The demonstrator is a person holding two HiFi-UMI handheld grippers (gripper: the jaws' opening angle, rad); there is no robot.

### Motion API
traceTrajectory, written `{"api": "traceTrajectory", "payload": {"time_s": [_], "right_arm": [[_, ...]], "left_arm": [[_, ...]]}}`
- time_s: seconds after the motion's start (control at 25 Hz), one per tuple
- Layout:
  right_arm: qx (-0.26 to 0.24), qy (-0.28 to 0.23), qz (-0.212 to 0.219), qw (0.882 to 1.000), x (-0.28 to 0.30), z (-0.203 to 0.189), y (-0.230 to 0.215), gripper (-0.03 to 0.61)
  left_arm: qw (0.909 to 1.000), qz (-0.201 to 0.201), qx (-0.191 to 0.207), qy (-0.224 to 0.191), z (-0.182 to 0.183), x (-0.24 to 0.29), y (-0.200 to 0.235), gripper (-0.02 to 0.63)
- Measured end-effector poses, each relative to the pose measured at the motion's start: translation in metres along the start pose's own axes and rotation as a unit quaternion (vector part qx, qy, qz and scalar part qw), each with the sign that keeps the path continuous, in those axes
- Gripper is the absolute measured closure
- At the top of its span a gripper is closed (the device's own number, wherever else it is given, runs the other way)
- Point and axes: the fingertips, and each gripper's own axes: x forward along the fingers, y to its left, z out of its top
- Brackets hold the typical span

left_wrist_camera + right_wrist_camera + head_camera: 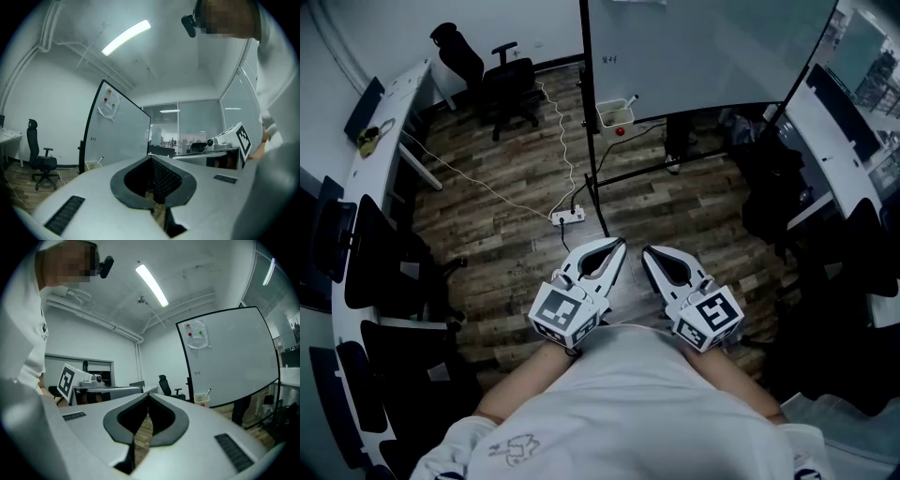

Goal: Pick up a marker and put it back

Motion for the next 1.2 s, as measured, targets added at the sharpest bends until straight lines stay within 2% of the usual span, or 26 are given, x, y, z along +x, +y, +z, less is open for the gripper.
{"api": "traceTrajectory", "payload": {"time_s": [0.2,0.44,0.76,0.96,1.2], "right_arm": [[0.004,-0.005,-0.016,1.000,0.057,0.015,-0.009,0.568],[-0.001,0.012,-0.012,1.000,0.109,0.010,0.005,0.568],[0.031,0.034,-0.002,0.999,0.141,-0.004,0.010,0.568],[0.047,0.043,0.021,0.998,0.155,-0.013,0.013,0.568],[0.057,0.043,0.034,0.997,0.168,-0.012,0.004,0.568]], "left_arm": [[0.9998,-0.017,0.003,-0.008,0.023,0.006,0.056,0.609],[0.9997,-0.021,-0.008,0.001,0.023,-0.004,0.107,0.609],[0.9991,-0.003,-0.037,0.022,0.004,-0.019,0.139,0.609],[0.9981,0.016,-0.051,0.030,-0.007,-0.026,0.153,0.609],[0.9976,0.035,-0.051,0.030,-0.007,-0.024,0.167,0.609]]}}
